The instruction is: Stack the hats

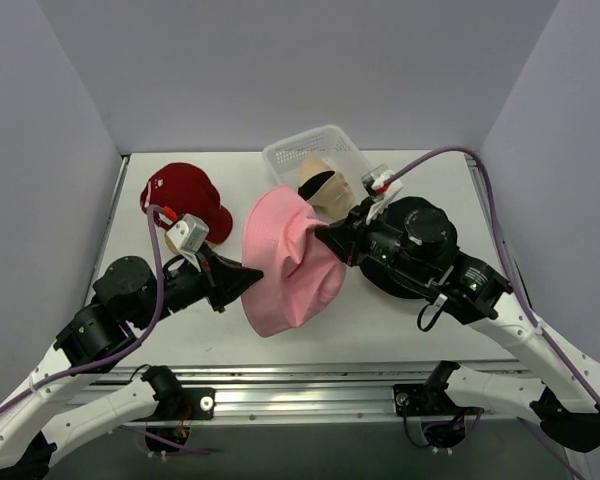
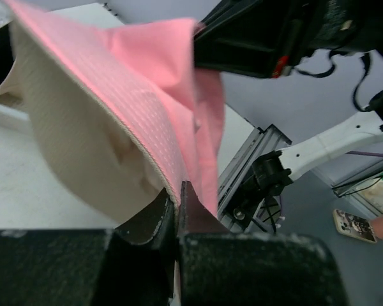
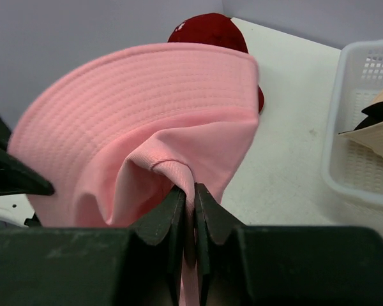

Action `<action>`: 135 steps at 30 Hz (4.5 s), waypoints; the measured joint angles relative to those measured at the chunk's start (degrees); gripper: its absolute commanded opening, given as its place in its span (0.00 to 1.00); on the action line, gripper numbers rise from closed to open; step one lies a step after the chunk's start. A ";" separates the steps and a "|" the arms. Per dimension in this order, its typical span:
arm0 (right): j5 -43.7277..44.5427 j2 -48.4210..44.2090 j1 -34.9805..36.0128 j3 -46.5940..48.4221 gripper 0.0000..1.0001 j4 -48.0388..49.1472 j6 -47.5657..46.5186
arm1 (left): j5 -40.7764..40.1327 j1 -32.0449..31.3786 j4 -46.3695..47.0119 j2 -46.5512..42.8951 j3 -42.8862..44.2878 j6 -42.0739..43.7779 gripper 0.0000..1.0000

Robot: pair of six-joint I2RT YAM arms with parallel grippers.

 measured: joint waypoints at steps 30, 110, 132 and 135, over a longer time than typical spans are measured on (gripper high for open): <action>9.77 -5.66 -0.04 -7.34 0.52 4.42 4.28 | -2.93 1.92 -5.27 7.85 14.67 2.38 0.02; 30.82 7.08 -6.88 20.09 0.00 12.33 -30.75 | 10.73 16.50 18.36 22.95 13.40 -7.08 0.82; 29.83 12.20 -28.02 9.62 0.00 15.93 -38.88 | 13.79 17.79 29.68 21.92 -9.62 -7.08 0.81; 29.70 12.13 -28.13 9.46 0.00 15.87 -39.34 | 13.84 17.53 31.15 21.92 -10.40 -7.15 0.81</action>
